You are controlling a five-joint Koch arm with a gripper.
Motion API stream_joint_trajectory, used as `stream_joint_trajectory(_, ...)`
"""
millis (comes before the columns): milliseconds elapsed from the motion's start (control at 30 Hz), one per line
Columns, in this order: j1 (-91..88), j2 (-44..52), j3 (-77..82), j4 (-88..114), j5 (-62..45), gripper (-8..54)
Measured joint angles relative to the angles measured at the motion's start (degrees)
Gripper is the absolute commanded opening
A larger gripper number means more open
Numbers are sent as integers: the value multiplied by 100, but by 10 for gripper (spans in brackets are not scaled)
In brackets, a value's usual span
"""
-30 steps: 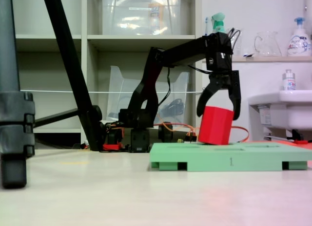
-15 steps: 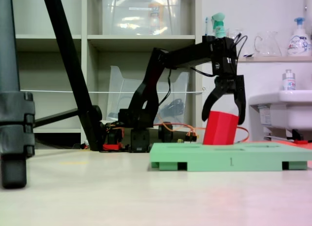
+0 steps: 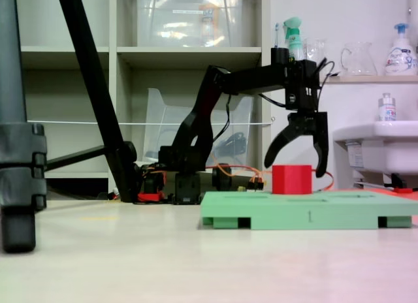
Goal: Put the octagonal pillar block into the corresponding hole
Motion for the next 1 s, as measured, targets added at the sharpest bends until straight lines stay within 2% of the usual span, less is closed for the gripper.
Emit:
stream_joint_trajectory(200, 246, 325, 9, 105, -888, 520)
stream_joint_trajectory(400, 589, 2215, 9, 519, -2470, 520)
stream_joint_trajectory(467, 817, 2892, 0, 633, -3340, 519)
stream_joint_trajectory(567, 1389, 3560, 97, 659, -5186, 518)
stream_joint_trajectory(600, 1635, 3647, 97, 668, -5783, 498)
stream_joint_trajectory(633, 2030, 3674, 97, 677, -6583, 448)
stream_joint_trajectory(667, 2303, 3665, 105, 659, -7146, 428)
stream_joint_trajectory(800, 3639, 3560, 378, 149, -9703, 414)
stream_joint_trajectory(900, 4386, 3340, 668, -791, -10819, 414)
stream_joint_trajectory(1000, 5098, 3384, 2294, -2558, -11689, 388)
